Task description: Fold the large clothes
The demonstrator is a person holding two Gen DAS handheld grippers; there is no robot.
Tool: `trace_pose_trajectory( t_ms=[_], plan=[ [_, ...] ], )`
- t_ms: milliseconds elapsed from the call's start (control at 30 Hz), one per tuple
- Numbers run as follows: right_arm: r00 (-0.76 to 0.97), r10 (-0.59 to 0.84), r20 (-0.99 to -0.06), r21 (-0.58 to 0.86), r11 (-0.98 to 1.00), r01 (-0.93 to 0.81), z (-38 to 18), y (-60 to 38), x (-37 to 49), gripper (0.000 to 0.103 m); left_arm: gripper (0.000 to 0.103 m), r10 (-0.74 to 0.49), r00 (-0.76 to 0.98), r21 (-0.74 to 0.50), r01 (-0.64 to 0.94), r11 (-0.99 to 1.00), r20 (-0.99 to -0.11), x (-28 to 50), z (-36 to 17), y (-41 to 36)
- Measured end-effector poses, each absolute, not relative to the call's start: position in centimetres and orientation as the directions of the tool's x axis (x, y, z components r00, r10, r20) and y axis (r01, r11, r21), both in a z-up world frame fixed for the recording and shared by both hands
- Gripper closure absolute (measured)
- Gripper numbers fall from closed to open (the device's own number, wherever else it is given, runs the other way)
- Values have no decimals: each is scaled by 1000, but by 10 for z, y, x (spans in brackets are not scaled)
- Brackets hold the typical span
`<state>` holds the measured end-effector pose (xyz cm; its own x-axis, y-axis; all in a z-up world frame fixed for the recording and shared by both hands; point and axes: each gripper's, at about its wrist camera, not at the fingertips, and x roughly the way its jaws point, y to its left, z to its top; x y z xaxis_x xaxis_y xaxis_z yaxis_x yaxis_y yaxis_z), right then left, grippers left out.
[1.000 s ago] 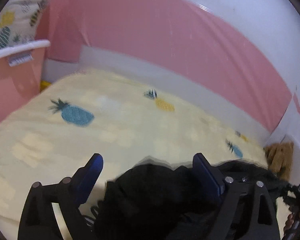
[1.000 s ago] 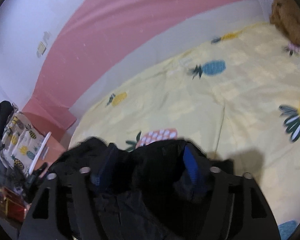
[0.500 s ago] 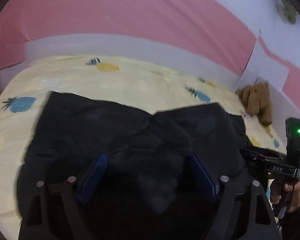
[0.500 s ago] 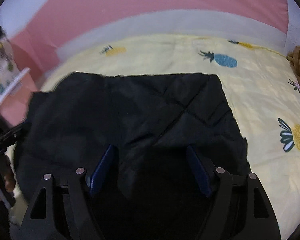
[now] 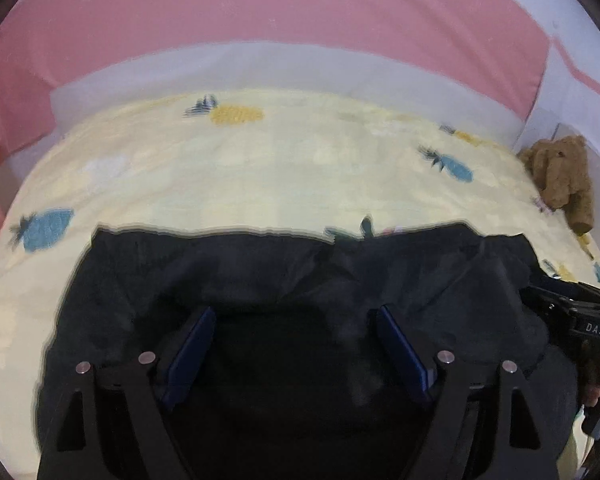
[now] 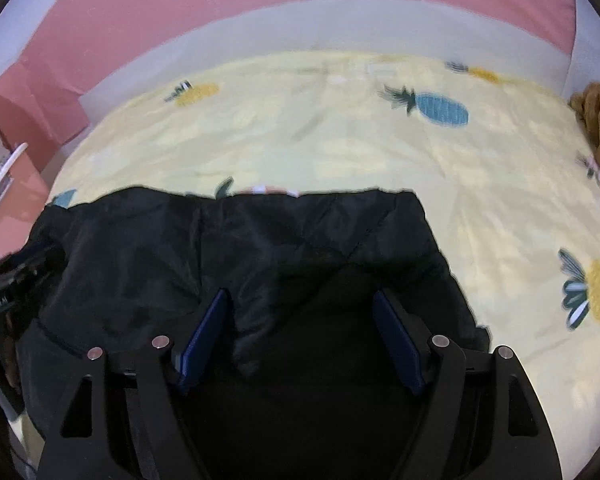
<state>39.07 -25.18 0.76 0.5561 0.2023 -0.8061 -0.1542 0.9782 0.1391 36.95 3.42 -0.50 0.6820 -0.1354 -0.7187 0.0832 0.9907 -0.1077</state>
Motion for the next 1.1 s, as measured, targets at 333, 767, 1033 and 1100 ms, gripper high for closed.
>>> trace_pose_trajectory(
  t_ms=[333, 767, 1033, 1100],
  plan=[
    [475, 126, -871, 105, 992, -70, -39, -258, 438, 28, 20, -37, 637, -16, 39, 999, -770, 422, -42, 47],
    [501, 123, -856, 127, 992, -28, -40, -267, 442, 29, 23, -56, 626, -48, 30, 998, -778, 431, -47, 52],
    [600, 282, -749, 230, 959, -165, 31, -227, 401, 30, 27, -69, 695, -54, 44, 998, -715, 395, 5, 91],
    [571, 301, -764, 219, 953, -208, 25, -203, 404, 35, 32, -49, 672, -66, 0, 998, -738, 399, -7, 107]
  ],
)
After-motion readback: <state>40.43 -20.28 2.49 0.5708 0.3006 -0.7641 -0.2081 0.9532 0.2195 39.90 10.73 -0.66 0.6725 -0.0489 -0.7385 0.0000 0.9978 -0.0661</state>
